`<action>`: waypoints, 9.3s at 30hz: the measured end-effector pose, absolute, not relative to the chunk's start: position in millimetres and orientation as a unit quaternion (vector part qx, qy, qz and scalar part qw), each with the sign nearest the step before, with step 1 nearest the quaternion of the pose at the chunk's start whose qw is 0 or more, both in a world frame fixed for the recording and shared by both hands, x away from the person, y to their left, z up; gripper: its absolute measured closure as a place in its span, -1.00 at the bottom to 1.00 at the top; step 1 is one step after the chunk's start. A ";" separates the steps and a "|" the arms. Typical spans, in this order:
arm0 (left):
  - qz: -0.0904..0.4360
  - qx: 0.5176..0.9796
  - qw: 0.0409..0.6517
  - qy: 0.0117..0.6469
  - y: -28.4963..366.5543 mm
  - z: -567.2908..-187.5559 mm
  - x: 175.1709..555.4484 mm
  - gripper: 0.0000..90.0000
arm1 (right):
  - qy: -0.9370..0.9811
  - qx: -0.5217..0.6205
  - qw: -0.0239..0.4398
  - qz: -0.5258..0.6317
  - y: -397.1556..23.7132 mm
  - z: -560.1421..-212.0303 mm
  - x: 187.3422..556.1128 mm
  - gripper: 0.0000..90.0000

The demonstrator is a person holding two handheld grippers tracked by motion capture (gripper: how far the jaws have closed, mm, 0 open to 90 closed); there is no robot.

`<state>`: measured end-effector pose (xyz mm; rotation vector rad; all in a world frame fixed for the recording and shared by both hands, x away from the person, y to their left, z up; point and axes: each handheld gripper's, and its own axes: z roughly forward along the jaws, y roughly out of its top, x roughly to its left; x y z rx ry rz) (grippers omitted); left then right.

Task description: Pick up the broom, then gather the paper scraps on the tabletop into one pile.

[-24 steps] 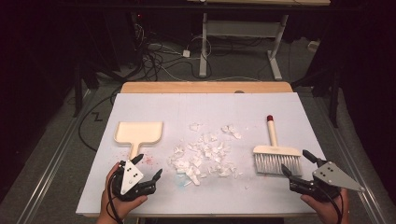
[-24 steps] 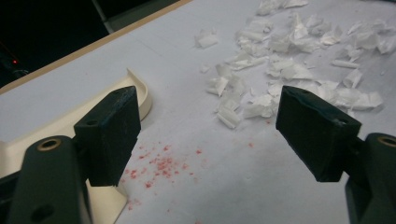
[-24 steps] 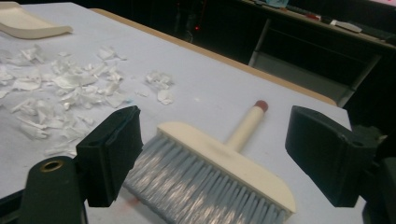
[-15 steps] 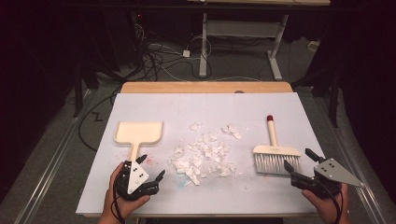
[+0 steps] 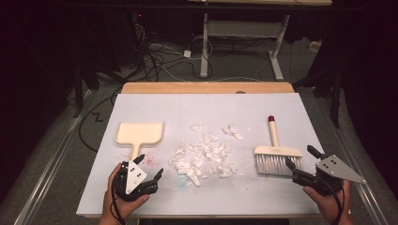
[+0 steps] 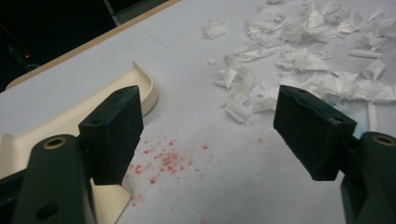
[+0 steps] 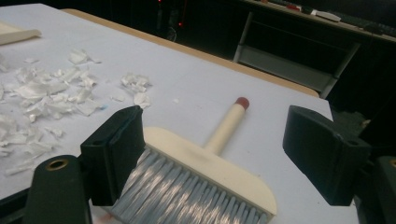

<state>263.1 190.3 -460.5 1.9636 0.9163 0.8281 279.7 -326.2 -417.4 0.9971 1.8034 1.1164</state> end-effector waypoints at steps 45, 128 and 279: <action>0.300 0.808 0.356 0.361 190.3 -473.3 270.7 -0.63 | 0.775 0.555 0.193 0.232 -304.8 -455.3 451.0 0.23; 0.105 0.813 0.538 0.194 24.4 -400.8 295.0 0.44 | 0.765 0.224 0.293 0.529 -205.6 -343.7 280.9 0.29; 0.255 0.850 0.333 0.320 200.7 -474.3 250.1 -0.66 | 0.878 0.178 0.275 0.349 -90.4 -434.4 471.8 0.51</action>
